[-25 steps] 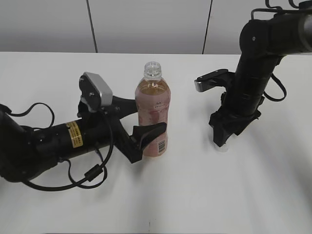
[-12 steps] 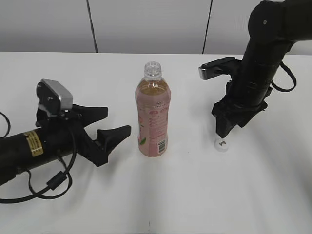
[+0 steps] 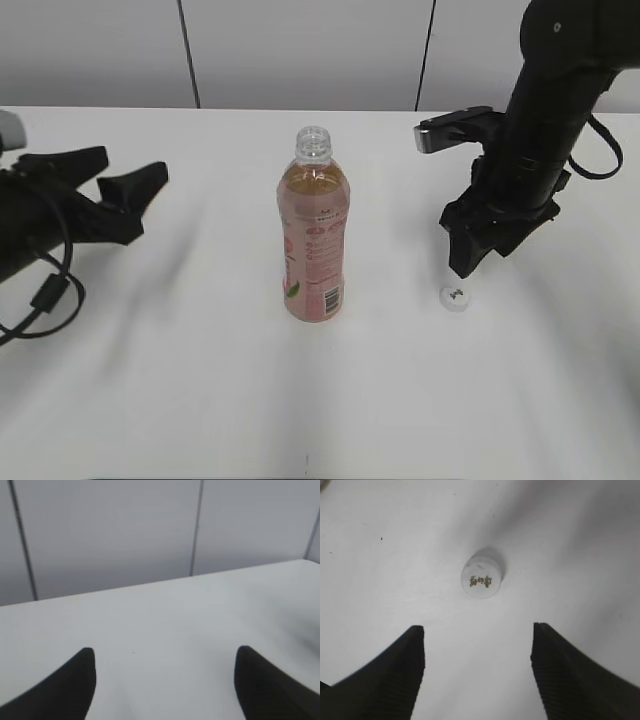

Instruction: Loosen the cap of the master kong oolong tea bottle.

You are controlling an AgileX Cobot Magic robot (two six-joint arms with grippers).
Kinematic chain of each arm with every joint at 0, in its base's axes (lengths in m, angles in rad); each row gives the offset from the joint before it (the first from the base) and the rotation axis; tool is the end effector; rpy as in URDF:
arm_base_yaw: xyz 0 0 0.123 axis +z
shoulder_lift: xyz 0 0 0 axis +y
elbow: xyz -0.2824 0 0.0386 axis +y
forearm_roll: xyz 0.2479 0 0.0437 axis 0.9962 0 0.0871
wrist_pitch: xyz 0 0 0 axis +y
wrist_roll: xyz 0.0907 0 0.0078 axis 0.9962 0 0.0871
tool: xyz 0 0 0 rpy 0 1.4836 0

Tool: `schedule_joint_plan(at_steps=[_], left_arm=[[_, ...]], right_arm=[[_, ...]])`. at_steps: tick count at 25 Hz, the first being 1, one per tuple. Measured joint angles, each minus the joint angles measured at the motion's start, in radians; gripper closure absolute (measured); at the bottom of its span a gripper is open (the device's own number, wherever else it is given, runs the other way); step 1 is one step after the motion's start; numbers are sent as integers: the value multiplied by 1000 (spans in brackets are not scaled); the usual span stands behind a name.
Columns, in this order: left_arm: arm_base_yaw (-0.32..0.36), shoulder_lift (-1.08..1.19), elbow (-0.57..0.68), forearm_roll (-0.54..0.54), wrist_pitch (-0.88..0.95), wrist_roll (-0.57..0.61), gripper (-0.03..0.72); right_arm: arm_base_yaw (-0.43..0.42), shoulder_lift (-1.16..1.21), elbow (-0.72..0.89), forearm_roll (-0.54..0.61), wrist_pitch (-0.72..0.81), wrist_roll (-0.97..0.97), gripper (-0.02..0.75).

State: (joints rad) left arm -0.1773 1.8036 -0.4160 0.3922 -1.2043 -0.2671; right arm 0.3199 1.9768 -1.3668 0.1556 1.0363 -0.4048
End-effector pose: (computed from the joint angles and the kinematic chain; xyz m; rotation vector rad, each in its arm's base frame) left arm 0.2652 -0.0805 0.1425 0.3242 1.6831 -0.5300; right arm 0.3537 0.1300 0.1708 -0.9896 2.9560 0.2087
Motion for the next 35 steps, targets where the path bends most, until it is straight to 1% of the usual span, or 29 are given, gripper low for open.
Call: schedule_joint_plan(at_steps=[3,7,11,14,17,20,24,26,28,30,34,35], left_arm=[[66,-36,0,-59,-2,-17,173],[189,-87,3,-88,21,-53,173],[322,-165,6,-81,156,-56,173],[372,-250,8,-63,284,-62,173],[378,-344,8,-63,404,-81,173],[378,-434,8,-63,519,-143,173],[377,-538,8,-63,718,-174,173],[364,-575,9,-68,827,-213,173],[343,-619,9,-69,917,-260,173],[313,-663,9,-69,968,-279,173],[225,-788,10,-98,1051,-289,173],[197,-826,10,-89,1075,-289,173]], right_arm=[[0,-9,0,0,8,2,234],[0,-19,0,0,16,11,234],[0,-21,0,0,22,20,234],[0,-21,0,0,26,31,234],[0,-26,0,0,38,55,234],[0,-42,4,3,49,82,240],[0,-86,5,4,72,112,254],[0,-121,18,10,84,127,256],[0,-166,42,24,93,136,256],[0,-220,71,33,96,144,256],[0,-339,139,44,99,154,256],[0,-370,162,44,100,156,256]])
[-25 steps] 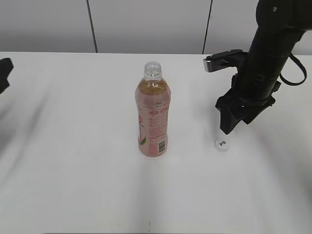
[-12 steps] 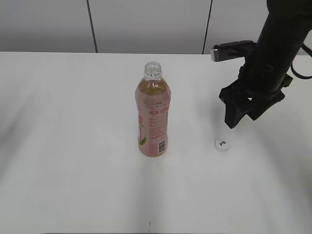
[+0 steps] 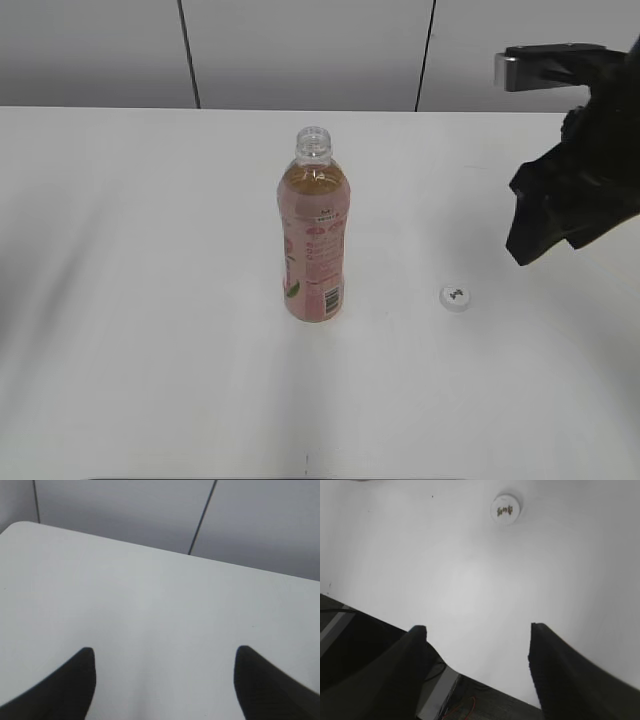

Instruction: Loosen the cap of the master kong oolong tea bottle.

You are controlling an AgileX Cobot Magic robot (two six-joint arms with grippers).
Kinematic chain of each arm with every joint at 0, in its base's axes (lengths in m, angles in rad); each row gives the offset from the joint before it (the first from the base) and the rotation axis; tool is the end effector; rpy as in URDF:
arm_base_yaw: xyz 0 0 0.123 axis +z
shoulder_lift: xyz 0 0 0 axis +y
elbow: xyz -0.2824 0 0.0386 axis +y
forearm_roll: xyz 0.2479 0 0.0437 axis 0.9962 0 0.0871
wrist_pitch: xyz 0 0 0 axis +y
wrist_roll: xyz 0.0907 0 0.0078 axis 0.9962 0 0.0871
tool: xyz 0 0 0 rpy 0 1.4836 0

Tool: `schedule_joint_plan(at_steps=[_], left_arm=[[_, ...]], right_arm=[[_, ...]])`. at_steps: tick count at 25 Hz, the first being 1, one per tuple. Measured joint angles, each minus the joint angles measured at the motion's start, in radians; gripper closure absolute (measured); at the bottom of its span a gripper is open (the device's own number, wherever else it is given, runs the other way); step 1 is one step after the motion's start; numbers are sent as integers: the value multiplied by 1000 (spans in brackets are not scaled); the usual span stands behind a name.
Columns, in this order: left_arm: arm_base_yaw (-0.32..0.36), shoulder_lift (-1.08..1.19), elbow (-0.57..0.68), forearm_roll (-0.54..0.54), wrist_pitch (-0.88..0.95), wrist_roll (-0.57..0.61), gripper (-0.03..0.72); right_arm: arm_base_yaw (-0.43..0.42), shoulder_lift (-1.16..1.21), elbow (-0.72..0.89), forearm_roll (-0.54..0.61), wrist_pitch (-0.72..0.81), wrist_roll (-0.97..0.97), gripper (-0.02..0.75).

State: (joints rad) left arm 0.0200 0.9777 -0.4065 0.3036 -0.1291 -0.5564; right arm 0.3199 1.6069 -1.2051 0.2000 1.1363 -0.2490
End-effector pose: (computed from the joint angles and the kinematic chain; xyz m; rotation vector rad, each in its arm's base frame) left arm 0.1914 0.0004 0.2493 -0.2400 1.9212 -0.1941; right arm 0.2846 0.1116 0.2583 -0.7392 2.9232 0.2881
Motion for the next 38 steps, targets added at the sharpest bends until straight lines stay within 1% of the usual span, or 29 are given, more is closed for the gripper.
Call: schedule_joint_plan(at_steps=[1,2,3,5,6,8,11,14,16,18,20,24,25,27,29,31,38], left_arm=[[-26,-36,0,34,21,-1,173],[-50,-64,0,104,35,-1,173],[-69,-98,0,201,47,-1,173],[-95,-157,0,315,72,-1,173],[-103,-204,-1,343,87,-1,175],[-112,-259,-7,348,119,-1,192],[-112,-311,-8,283,129,-1,228],[-121,-328,-9,220,170,-1,240],[-139,-331,-9,210,238,-1,244],[-162,-331,-9,200,344,6,244],[-190,-331,-12,153,437,50,246],[-252,-331,-63,-78,601,239,246],[-262,-331,-87,-133,629,271,246],[-269,-334,-138,-197,678,302,246],[-269,-357,-190,-218,741,343,246],[-269,-398,-217,-216,802,374,246],[-269,-602,-225,-200,1064,398,246]], right_arm=[[0,-31,23,1,1,1,256],[0,-57,40,1,3,1,256],[0,-86,57,1,4,1,256],[0,-133,77,2,4,1,256],[0,-155,82,2,5,1,256],[0,-193,83,2,5,1,256],[0,-231,83,4,5,1,256],[0,-243,83,4,5,2,256],[0,-247,85,4,5,2,256],[0,-252,87,4,5,2,256],[0,-254,88,3,5,2,256],[0,-256,88,3,7,3,258],[0,-257,88,3,9,4,258],[0,-266,96,3,21,4,258],[0,-294,127,3,24,4,258],[0,-344,179,1,12,4,258],[0,-620,379,-3,1,20,258]])
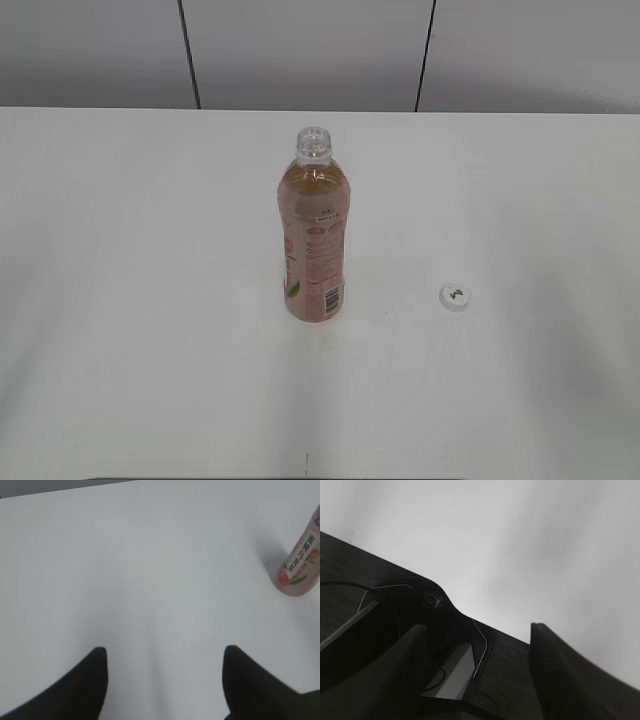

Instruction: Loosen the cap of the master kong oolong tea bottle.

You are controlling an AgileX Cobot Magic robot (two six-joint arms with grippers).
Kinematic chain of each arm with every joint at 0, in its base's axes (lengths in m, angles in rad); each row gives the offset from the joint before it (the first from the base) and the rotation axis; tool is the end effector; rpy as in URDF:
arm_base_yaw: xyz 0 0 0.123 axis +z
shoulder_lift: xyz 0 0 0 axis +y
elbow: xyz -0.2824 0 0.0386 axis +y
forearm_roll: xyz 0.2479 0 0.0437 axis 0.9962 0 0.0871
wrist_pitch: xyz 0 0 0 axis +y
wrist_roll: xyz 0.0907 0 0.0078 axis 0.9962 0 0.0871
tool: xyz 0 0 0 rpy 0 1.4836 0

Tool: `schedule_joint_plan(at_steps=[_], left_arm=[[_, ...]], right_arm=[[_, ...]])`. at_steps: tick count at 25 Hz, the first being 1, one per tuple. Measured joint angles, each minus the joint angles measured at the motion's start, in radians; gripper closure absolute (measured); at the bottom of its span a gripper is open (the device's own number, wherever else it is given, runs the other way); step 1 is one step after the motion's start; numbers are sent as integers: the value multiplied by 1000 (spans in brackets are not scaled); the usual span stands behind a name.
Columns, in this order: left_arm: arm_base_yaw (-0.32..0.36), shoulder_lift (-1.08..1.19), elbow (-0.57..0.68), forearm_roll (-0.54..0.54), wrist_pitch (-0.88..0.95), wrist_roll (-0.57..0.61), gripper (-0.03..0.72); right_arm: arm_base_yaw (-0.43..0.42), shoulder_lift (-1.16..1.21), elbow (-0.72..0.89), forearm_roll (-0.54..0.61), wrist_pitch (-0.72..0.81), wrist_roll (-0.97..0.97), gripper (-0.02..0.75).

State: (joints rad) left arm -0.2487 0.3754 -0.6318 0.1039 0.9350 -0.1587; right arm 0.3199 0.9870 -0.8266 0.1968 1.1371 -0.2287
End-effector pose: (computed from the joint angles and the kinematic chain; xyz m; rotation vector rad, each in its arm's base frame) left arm 0.0557 -0.0063 0.3171 0.1156 2.1562 -0.1095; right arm 0.1471 0.0658 0.2998 -0.6847 2.6910 0.2924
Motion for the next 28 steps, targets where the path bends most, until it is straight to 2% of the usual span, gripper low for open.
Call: schedule_joint_plan(at_steps=[9,13,20,28], left_arm=[[0,-191,38,2,97,24,246],[0,-244,63,1,99,30,246],[0,-365,69,-18,92,122,246],[0,-381,73,-55,92,159,246]], right_arm=[[0,-459,210,-123,-14,6,280],[0,-647,299,-141,-16,11,287],[0,-935,312,-144,-26,30,288],[1,-995,313,-189,-26,108,309]])
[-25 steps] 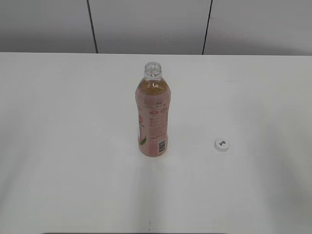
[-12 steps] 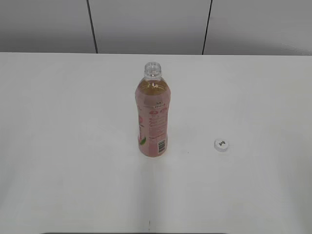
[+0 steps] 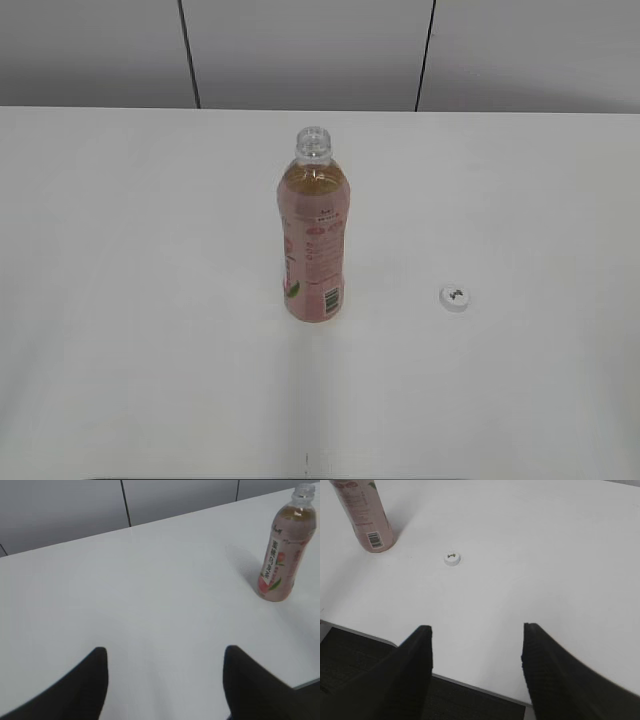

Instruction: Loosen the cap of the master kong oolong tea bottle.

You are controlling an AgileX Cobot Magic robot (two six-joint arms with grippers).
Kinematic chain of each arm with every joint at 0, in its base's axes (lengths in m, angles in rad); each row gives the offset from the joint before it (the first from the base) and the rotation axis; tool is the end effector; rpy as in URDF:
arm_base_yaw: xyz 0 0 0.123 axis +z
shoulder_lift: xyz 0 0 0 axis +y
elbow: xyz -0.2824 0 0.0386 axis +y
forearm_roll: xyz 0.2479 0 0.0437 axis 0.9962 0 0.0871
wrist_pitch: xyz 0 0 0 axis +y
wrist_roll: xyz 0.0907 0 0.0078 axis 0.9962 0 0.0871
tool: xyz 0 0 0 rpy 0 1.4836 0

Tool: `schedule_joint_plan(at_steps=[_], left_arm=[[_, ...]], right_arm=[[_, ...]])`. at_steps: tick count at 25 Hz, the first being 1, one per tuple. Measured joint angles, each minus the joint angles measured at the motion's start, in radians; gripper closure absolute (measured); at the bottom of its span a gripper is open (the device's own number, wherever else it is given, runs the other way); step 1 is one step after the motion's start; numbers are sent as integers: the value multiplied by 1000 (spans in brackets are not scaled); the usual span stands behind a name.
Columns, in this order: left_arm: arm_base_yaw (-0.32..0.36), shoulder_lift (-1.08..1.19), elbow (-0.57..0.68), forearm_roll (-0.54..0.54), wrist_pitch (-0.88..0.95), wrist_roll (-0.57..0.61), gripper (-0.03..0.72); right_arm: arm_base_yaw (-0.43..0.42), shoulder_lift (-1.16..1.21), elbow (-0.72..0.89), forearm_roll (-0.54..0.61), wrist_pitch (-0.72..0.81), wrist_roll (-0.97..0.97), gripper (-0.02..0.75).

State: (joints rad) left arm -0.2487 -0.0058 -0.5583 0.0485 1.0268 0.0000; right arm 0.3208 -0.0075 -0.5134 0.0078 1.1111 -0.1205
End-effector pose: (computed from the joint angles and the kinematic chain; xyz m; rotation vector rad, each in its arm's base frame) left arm -0.0106 0.0066 0.2960 0.2384 1.9323 -0.1078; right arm -0.0094 -0.0025 0.2768 -0.4551 2.0259 0.1321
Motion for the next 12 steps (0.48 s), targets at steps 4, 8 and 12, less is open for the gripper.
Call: schedule_joint_plan(at_steps=[4,8,12], left_arm=[[0,0,1,-32,-1,0,246],[0,0,1,-39,-1,0,246],[0,0,1,-40,-1,0,246]], right_arm=[[0,0,0,3,-6,11,321],[0,0,0,3,-7,13,321],[0,0,0,1,-7,14,321]])
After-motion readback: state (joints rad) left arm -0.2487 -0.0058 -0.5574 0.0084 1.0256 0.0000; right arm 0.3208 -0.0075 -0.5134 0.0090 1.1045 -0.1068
